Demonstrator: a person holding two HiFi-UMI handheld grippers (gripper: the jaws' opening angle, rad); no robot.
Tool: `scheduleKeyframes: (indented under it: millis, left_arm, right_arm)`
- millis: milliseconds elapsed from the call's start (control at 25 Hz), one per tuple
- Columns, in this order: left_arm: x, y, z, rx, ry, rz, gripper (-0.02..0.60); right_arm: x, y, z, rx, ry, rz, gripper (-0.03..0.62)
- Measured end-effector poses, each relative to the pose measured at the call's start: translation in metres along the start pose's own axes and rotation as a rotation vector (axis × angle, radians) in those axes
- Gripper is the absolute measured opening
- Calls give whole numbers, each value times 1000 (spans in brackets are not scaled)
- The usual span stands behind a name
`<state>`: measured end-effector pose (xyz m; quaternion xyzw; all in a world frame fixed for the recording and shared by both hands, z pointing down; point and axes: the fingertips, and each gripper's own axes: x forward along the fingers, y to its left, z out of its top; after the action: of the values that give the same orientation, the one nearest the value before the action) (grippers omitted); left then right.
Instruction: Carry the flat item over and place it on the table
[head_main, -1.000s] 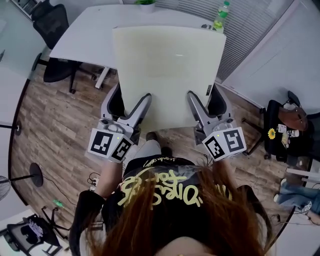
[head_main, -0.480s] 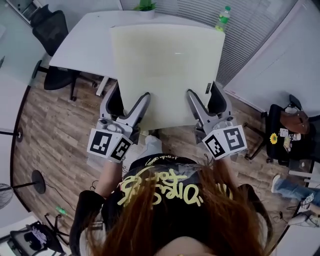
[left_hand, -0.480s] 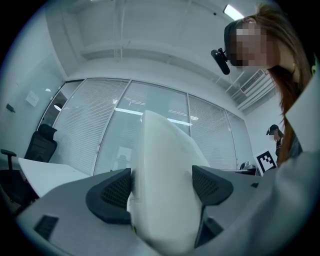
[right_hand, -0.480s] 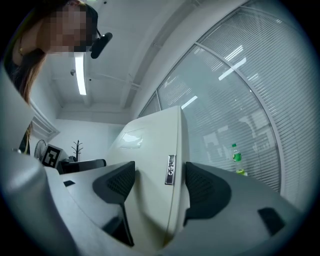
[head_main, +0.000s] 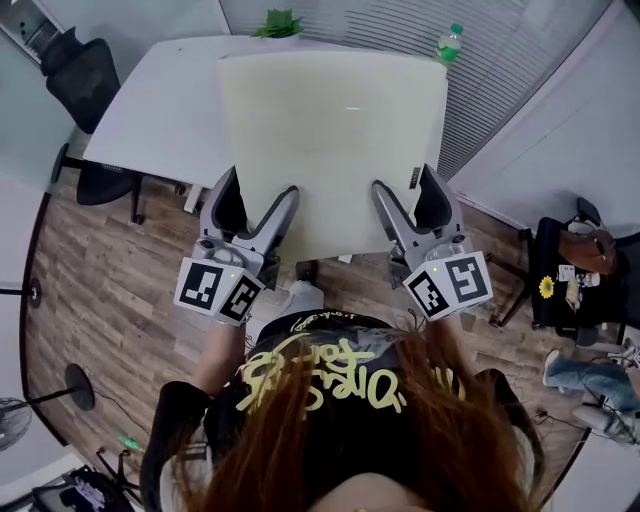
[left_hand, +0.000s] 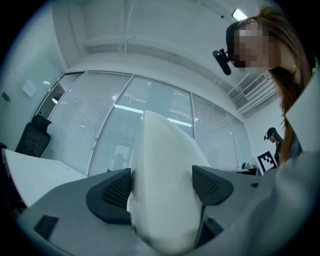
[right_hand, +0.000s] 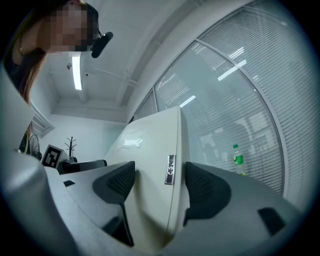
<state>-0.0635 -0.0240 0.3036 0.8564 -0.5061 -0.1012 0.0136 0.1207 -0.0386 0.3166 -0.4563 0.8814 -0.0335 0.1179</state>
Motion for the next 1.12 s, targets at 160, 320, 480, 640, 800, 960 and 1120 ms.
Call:
scheduleKeyframes:
  millis: [160,320,480,640,800,960,1120]
  left_arm:
    - [21,19,0,-15,5,-7,379]
    - [41,41,1,-33,18,-22,380]
    - [65,60,-2,-45,29,-38,379]
    - [88,82,-4,-53,40,-58,379]
    - [107,99,-3,-49,42,-77,379]
    - [123,117,-4,-55,47,-101,380]
    - [139,126,-8,-56,53,-123,380]
  right_arm:
    - [25,-9,0,-5,6,-15,314]
    - [51,-16,-1,-5,13,-37,314]
    - [75,-27,-4,-9,23,-61,314]
    - [101,-38,-9,-7,26,-82,314]
    - [122,-45,-10,-5,23,-98,314]
    - [141,-49,-14,-6,19,-122,314]
    - [151,-58,-17,-9,18,-147,314]
